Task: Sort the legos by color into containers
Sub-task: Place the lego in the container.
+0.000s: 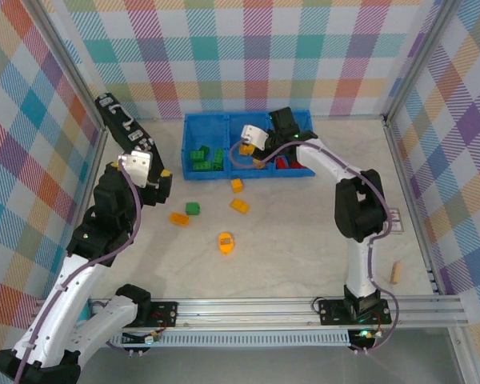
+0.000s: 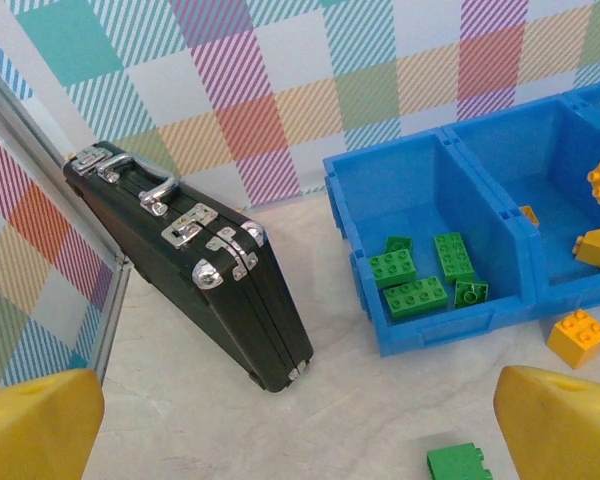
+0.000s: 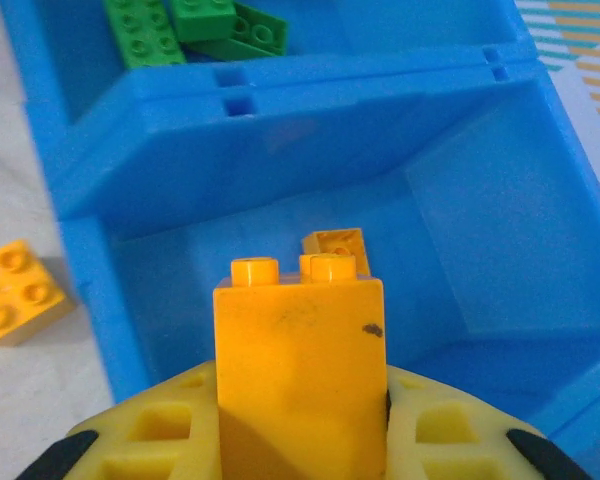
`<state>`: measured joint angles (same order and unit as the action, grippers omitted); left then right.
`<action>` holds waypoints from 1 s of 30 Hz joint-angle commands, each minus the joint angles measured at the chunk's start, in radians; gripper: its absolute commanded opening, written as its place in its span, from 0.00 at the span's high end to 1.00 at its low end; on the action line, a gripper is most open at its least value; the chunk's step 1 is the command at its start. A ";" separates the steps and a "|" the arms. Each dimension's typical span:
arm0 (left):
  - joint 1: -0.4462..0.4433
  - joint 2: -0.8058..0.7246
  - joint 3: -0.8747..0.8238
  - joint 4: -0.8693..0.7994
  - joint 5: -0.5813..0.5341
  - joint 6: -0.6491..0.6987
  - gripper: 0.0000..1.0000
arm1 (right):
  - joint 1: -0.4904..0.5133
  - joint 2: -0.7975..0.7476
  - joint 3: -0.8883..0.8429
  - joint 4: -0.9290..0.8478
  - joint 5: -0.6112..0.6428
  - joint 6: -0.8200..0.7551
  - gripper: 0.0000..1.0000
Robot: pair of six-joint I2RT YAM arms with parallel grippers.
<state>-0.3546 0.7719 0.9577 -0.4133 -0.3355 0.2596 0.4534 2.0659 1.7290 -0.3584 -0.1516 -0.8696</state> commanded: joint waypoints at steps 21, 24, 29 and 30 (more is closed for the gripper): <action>0.017 -0.101 -0.015 0.032 -0.015 0.012 0.00 | 0.040 0.127 0.238 -0.168 0.131 0.212 0.05; 0.017 -0.089 0.005 0.020 -0.028 0.015 0.00 | 0.049 0.076 0.261 -0.181 0.152 0.381 0.01; 0.017 -0.100 0.004 0.025 -0.020 0.007 0.00 | 0.084 -0.067 0.174 -0.194 0.197 0.745 0.01; 0.017 -0.103 0.004 0.025 -0.020 0.004 0.00 | 0.093 -0.096 0.143 -0.208 0.192 0.862 0.01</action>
<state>-0.3508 0.6830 0.9440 -0.4118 -0.3435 0.2592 0.5186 2.0998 1.9076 -0.5369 0.0319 -0.3298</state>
